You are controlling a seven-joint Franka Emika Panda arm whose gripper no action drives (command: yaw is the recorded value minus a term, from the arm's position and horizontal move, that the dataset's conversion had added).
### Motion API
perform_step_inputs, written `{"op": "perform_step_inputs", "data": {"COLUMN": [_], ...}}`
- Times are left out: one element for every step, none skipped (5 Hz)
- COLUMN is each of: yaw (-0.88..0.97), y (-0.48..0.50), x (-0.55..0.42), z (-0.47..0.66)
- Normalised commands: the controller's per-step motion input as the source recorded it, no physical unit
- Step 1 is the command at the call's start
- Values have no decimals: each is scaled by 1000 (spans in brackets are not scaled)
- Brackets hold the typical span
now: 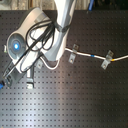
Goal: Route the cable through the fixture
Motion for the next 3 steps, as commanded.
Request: {"op": "perform_step_inputs", "data": {"yaw": [111,134,0], "y": [160,206,108], "x": [-136,-167,-79], "z": [176,257,298]}}
